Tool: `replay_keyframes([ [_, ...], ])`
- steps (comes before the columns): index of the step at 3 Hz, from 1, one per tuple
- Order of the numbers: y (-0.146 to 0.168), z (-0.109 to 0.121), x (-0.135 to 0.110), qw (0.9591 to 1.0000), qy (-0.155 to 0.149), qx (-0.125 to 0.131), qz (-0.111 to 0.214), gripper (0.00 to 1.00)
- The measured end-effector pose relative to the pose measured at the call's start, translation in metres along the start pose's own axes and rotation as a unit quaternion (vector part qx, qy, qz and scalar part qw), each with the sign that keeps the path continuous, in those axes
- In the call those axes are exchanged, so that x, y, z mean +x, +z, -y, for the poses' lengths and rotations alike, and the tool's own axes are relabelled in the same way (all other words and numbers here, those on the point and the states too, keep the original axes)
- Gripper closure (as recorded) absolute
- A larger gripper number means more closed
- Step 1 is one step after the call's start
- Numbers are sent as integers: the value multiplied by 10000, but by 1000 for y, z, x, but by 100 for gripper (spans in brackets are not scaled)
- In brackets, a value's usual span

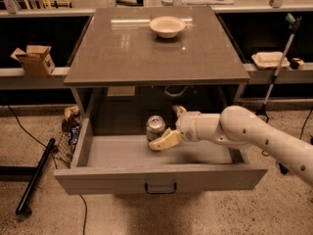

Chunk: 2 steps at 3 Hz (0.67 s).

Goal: Place 7up can into top drawer

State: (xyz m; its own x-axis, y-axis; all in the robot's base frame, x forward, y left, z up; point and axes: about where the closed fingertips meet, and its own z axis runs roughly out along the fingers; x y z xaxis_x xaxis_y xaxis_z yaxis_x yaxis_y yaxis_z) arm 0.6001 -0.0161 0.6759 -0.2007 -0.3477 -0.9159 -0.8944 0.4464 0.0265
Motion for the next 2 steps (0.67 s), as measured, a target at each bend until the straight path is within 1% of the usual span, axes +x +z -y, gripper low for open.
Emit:
replay_keyframes([
  [1,-37,18,-4,9996,-38,275,-10,0],
  [2,-84,33,-8,9984,-74,506,-226,0],
])
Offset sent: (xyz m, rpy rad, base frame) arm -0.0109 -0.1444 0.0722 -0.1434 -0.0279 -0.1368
